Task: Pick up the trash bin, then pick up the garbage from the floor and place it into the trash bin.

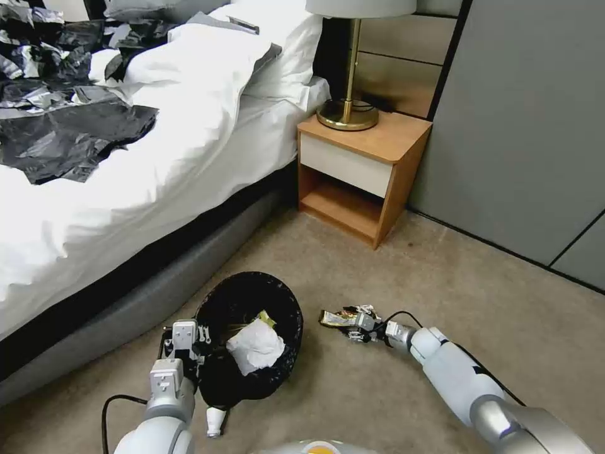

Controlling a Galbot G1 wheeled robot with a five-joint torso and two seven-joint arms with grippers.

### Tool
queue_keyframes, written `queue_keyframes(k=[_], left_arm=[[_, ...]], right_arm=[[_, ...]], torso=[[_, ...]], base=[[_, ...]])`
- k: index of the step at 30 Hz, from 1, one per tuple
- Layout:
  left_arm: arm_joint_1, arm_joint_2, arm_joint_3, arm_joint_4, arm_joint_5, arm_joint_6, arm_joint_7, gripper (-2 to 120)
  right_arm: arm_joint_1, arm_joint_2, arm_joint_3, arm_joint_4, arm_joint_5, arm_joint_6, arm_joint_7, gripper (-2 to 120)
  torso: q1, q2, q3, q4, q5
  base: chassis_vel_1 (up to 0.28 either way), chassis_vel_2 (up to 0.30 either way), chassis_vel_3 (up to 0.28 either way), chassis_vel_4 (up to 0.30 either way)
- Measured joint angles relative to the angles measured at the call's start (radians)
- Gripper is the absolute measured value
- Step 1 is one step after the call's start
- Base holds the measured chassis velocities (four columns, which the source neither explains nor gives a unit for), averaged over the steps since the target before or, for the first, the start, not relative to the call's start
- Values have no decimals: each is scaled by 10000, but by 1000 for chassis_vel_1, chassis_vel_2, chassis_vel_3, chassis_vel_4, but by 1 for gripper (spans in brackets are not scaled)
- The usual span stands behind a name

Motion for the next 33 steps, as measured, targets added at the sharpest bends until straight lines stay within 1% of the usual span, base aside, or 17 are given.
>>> queue_keyframes(k=[1,3,4,5,7,8,10,11,12,14,23,26,28,30,31,32,33], left_arm=[[0,0,0,0,0,0,0,1],[12,-19,15,0,6,-12,0,1],[12,-19,15,0,6,-12,0,1],[27,-21,16,0,12,-23,0,1],[35,-14,13,0,14,-28,0,1],[35,-14,13,0,14,-28,0,1],[15,-1,11,-12,13,-28,0,1],[-9,0,12,-24,13,-28,0,1],[-9,0,12,-24,13,-28,0,1],[-40,2,27,-30,14,-28,0,1],[-119,107,53,-20,13,7,0,1],[-183,125,83,-15,9,40,2,1],[-189,127,87,-12,7,43,3,1],[-224,151,100,36,2,60,6,1],[-224,151,100,36,2,60,6,1],[-233,161,102,57,2,63,6,1],[-243,173,119,95,2,67,6,1]], right_arm=[[0,0,0,0,0,0,0,47],[-6,50,30,-109,28,-21,-10,39],[-6,50,30,-109,28,-21,-10,39],[-27,57,44,-128,52,-32,-16,30],[-64,58,51,-125,76,-47,-33,21],[-64,58,51,-125,76,-47,-33,21],[-129,34,51,-37,227,-63,-47,13],[-147,7,59,20,314,-65,-47,6],[-147,7,59,20,314,-65,-47,6],[-182,-48,61,114,499,-63,-48,0],[-540,-324,27,748,1711,-5,-26,0],[-1048,-638,-34,1833,2739,-174,103,0],[-1150,-701,-34,2092,2892,-222,151,0],[-1802,-1062,3,3737,3775,-576,455,0],[-1802,-1062,3,3737,3775,-576,455,0],[-2094,-1227,63,4579,4167,-813,617,0],[-2527,-1481,196,6101,4809,-1181,916,0]], torso=[[0,0,0,0,0],[0,0,0,1,0],[0,0,0,1,0],[-1,0,0,3,4],[0,0,0,4,4],[0,0,0,4,4],[0,0,0,3,5],[0,0,0,2,2],[0,0,0,2,2],[0,0,0,0,1],[0,0,0,1,1],[0,0,0,1,2],[0,-1,0,1,2],[0,0,0,0,2],[0,0,0,0,2],[0,0,1,1,4],[0,0,0,0,2]], base=[[0,0,0,0],[0,0,0,0],[0,0,0,0],[0,0,0,0],[0,0,0,0],[0,0,0,0],[0,0,0,0],[0,0,0,0],[0,0,0,0],[0,0,0,0],[0,0,0,0],[0,0,0,0],[0,0,0,0],[0,0,0,0],[0,0,0,0],[0,0,0,0],[0,0,0,0]])
